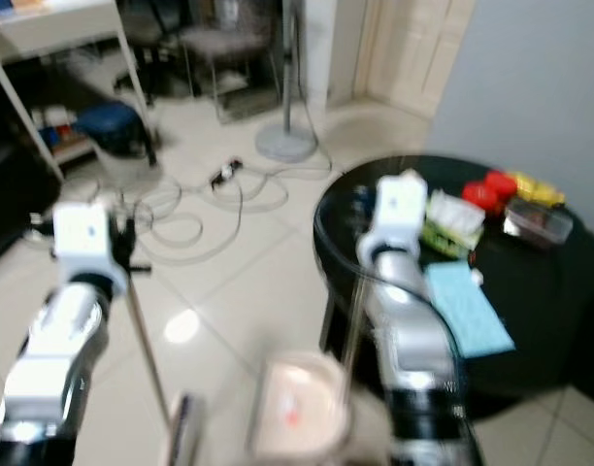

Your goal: Sweep floor

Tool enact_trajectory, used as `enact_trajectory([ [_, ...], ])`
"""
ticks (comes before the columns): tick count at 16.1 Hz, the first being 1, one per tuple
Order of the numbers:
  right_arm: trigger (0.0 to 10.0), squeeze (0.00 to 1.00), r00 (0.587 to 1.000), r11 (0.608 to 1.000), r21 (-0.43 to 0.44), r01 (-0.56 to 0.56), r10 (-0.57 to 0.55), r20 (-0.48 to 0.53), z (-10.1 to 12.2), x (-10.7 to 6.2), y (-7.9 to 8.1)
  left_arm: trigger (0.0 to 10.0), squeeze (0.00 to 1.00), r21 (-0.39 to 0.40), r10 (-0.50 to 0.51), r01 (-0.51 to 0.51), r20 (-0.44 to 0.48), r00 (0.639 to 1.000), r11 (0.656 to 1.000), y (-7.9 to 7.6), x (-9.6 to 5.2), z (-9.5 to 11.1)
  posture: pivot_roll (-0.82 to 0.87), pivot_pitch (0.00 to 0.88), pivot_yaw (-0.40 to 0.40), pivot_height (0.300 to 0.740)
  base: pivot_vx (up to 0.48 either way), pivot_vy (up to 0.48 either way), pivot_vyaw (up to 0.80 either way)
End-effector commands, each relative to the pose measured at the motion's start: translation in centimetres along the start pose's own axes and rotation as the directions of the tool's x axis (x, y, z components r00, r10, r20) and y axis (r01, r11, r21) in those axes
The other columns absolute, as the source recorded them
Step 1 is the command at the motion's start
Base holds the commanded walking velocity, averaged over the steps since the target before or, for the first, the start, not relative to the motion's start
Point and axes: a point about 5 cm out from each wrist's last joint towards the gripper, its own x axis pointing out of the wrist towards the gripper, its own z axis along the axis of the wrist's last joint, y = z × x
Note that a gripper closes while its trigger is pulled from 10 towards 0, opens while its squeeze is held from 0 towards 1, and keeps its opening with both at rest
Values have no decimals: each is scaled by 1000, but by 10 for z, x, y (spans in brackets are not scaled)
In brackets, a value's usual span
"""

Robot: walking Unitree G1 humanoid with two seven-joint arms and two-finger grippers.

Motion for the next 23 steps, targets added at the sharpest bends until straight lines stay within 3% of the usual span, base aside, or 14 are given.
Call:
enact_trajectory([
  [1, 10000, 0, 1000, 1000, -3, 1, -1, -14, -2, -1, -1, 10000, 0, 20, 11, -11, 3, 1000, 1000, 3, -1, 1, -18, 2, 7, 740, 0, 0, 0],
  [3, 10000, 0, 1000, 1000, 5, -6, 6, -2, -2, -1, 1, 10000, 0, 20, 0, 0, 22, 1000, 1000, 3, 1, 2, -19, 0, 11, 740, 0, 0, 0],
  [5, 10000, 0, 1000, 998, -62, 5, -4, 18, 8, -3, 4, 10000, 0, 64, 2, -5, 57, 998, 998, 0, 2, 17, -15, 0, 6, 740, 0, 0, 0],
  [6, 10000, 0, 998, 999, -41, -27, 29, 64, 10, -3, 8, 10000, 0, 45, 24, -27, 67, 997, 999, 1, 2, 17, -13, 2, 0, 740, 0, 0, 0],
  [7, 10000, 0, 997, 998, 60, -30, 26, 72, 10, -2, 10, 10000, 0, 50, 34, -39, 112, 993, 998, 3, 0, 20, -11, 8, -5, 740, 0, 0, 0],
  [9, 10000, 0, 990, 1000, -16, -17, 19, 143, 12, -3, 11, 10000, 0, 51, 35, -44, 167, 985, 998, 5, -6, 17, 3, 0, -7, 740, 0, 0, 0],
  [11, 10000, 0, 983, 992, 26, -121, 116, 142, 13, -4, 20, 10000, 0, 49, 61, -70, 165, 984, 996, 6, -10, 12, 7, 0, -5, 740, 0, 0, 0],
  [12, 10000, 0, 978, 989, -24, -143, 145, 152, 15, -4, 25, 10000, 0, 27, 21, -26, 159, 987, 999, 3, -13, 13, 6, 3, -2, 740, 0, 0, 0],
  [13, 10000, 0, 974, 986, -17, -165, 166, 155, 16, -5, 27, 10000, 0, 30, 10, -15, 157, 988, 999, 2, -14, 13, 5, 1, 0, 740, 0, 0, 0],
  [15, 10000, 0, 968, 979, -101, -175, 190, 164, 16, -5, 32, 10000, 0, 77, 1, -15, 176, 984, 997, -1, -14, 16, 4, 0, -3, 740, 0, 0, 800],
  [19, 10000, 0, 959, 971, 8, -238, 233, 163, 16, -6, 41, 10000, 0, 64, 12, -25, 189, 982, 998, -5, -12, 22, 8, 0, -8, 740, 0, 0, 800],
  [23, 10000, 0, 959, 975, 6, -222, 217, 181, 15, -4, 38, 10000, 0, 117, -39, 19, 176, 984, 993, -12, -7, 20, 22, 0, 5, 740, 0, 0, 800],
])
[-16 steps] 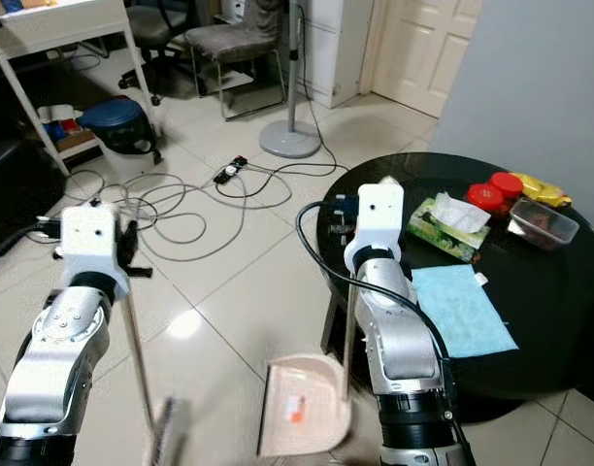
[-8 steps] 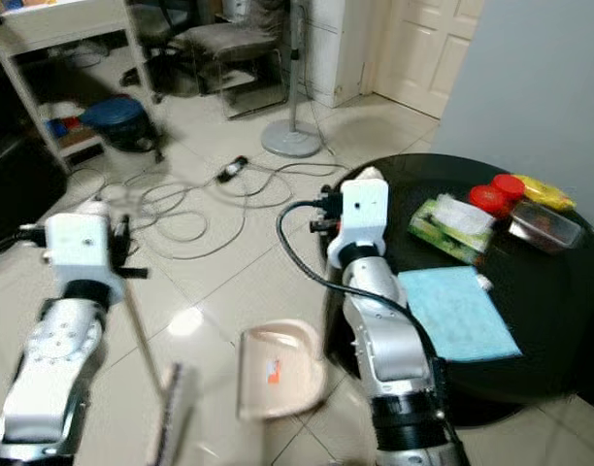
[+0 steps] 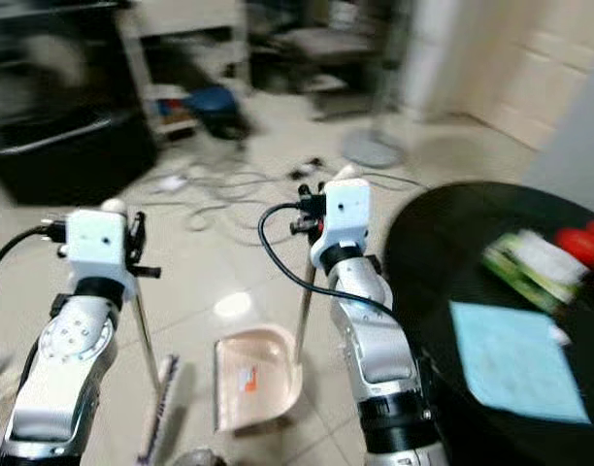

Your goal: Sweep floor

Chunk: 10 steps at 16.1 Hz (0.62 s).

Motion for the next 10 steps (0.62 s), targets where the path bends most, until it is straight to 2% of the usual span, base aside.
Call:
enact_trajectory([
  [1, 10000, 0, 999, 1000, -2, 17, -17, 33, 6, 4, -4, 10000, 0, 21, -5, 5, 33, 999, 1000, 3, 7, 7, 20, 0, 8, 740, 0, 0, 800],
  [4, 10000, 0, 999, 1000, -19, 24, -24, 37, 10, 8, -7, 10000, 0, 9, -102, 102, 13, 995, 995, -1, 14, 7, -28, 0, 27, 740, 0, 0, 800],
  [7, 10000, 0, 999, 999, -27, 44, -43, 32, 10, 5, -12, 10000, 0, -42, -108, 108, -2, 994, 993, -5, 16, 5, -64, 0, 52, 740, 0, 0, 800],
  [10, 10000, 0, 997, 997, -15, 71, -71, 22, 10, 1, -18, 10000, 0, 32, -119, 118, 21, 993, 992, -11, 19, 3, -68, 0, 55, 740, 0, 0, 800],
])
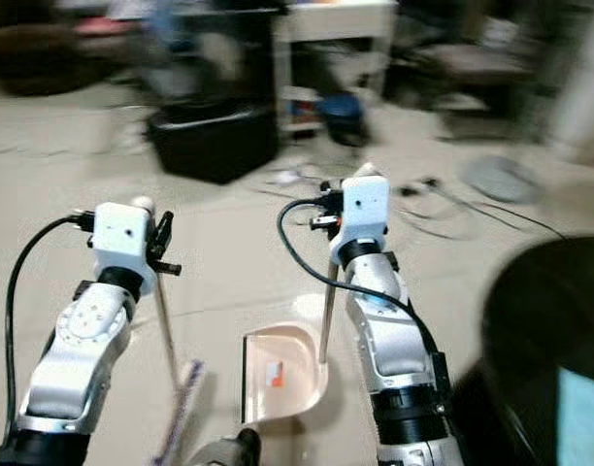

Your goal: Sweep floor

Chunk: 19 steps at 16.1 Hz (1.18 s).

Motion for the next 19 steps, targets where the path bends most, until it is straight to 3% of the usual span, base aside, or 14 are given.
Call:
enact_trajectory([
  [1, 10000, 0, 999, 1000, 29, -9, 8, 38, 10, -3, 0, 10000, 0, 41, 1, -4, 55, 998, 999, 5, 1, 13, -37, 0, 30, 740, 0, 0, 800],
  [3, 10000, 0, 1000, 998, 66, -22, 21, 17, 6, -4, 0, 10000, 0, 23, 42, -44, 65, 997, 999, 15, -8, 16, -1, 0, -14, 740, 0, 0, 800],
  [6, 10000, 0, 999, 995, 97, -36, 36, 5, 6, -1, 4, 10000, 0, 50, 103, -107, 73, 992, 993, 22, -19, 15, 10, 0, -16, 740, 0, 0, 800],
  [11, 10000, 0, 998, 993, 97, 60, -62, 18, 10, -3, -6, 10000, 0, 55, 15, -21, 92, 996, 998, 3, -4, 19, -59, 0, 61, 740, 0, 0, 800],
  [13, 10000, 0, 992, 988, 90, 128, -129, 12, 10, -9, -17, 10000, 0, 26, -15, 13, 88, 996, 1000, -1, 4, 21, -63, 0, 67, 740, 0, 0, 800],
  [14, 10000, 0, 996, 988, 120, 93, -91, -21, 7, -9, -15, 10000, 0, 16, -10, 9, 94, 996, 1000, -2, 5, 24, -61, 0, 66, 740, 0, 0, 0],
  [15, 10000, 0, 996, 991, 107, 82, -80, -28, 7, -8, -15, 10000, 0, 11, -18, 17, 97, 995, 1000, -3, 5, 25, -62, 0, 64, 740, 0, 0, 0],
  [17, 10000, 0, 993, 993, -17, 116, -116, 6, 14, -1, -15, 10000, 0, -10, -16, 18, 113, 994, 1000, -3, 7, 29, -56, 0, 53, 740, 289, 0, 0],
  [19, 10000, 0, 992, 991, -36, 129, -129, 11, 14, -1, -14, 10000, 0, -7, -10, 11, 114, 993, 1000, -2, 6, 29, -50, 0, 48, 740, 287, 0, 0],
])
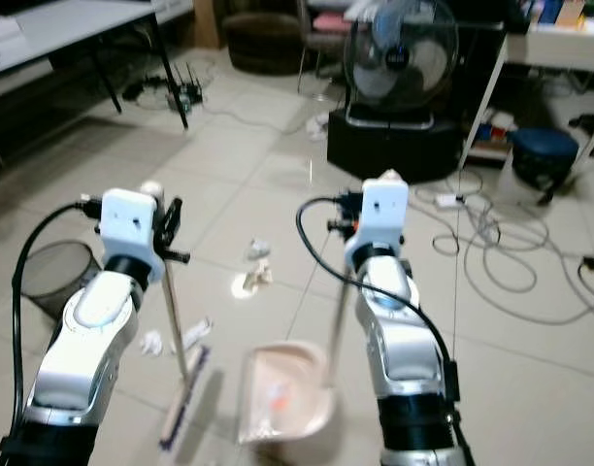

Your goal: Sweep floor

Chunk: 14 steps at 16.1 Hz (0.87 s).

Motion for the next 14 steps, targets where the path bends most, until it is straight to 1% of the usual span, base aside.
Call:
enact_trajectory([
  [1, 10000, 0, 997, 1000, -15, -19, 20, 77, 15, 4, 6, 10000, 0, 22, 18, -19, 35, 999, 1000, 5, 0, 8, -50, 0, 48, 740, 285, 0, 0],
  [2, 10000, 0, 996, 998, 35, -55, 53, 68, 14, 2, 8, 10000, 0, 23, 26, -27, 28, 999, 999, 7, -4, 7, -45, 0, 37, 740, 289, 0, 0],
  [3, 10000, 0, 993, 993, 57, -108, 105, 50, 12, 0, 13, 10000, 0, 29, 35, -35, 22, 999, 999, 9, -7, 6, -45, 0, 37, 740, 292, 0, 0],
  [6, 10000, 0, 990, 990, 45, -137, 136, 40, 10, -3, 19, 10000, 0, 39, 43, -44, 19, 999, 998, 12, -13, 6, -29, 12, 31, 740, 286, 0, 800],
  [8, 10000, 0, 992, 990, 54, -127, 126, 33, 9, -4, 18, 10000, 0, 46, 39, -40, 13, 999, 998, 14, -15, 6, -31, 13, 32, 740, 285, 0, 800],
  [9, 10000, 0, 994, 992, 64, -110, 108, 35, 9, -4, 16, 10000, 0, 51, 34, -35, 10, 999, 998, 14, -15, 6, -31, 15, 34, 740, 0, 0, 800],
  [11, 10000, 0, 999, 990, 134, -33, 34, -6, 3, -5, 6, 10000, 0, 68, -2, 0, 29, 1000, 998, 13, -12, 9, -30, 15, 39, 740, 0, 0, 0],
  [12, 10000, 0, 1000, 987, 159, -18, 21, -14, 2, -5, 4, 10000, 0, 73, -10, 8, 33, 999, 997, 12, -10, 10, -35, 14, 44, 740, 0, 0, 0],
  [13, 10000, 0, 1000, 987, 159, 4, -3, -10, 3, -5, 0, 10000, 0, 67, -18, 15, 38, 999, 998, 11, -7, 11, -41, 10, 51, 740, 0, 0, 0],
  [14, 10000, 0, 999, 989, 141, 38, -40, 12, 5, -5, -5, 10000, 0, 64, -28, 25, 49, 998, 998, 9, -4, 13, -50, 7, 60, 740, 0, 0, 0],
])
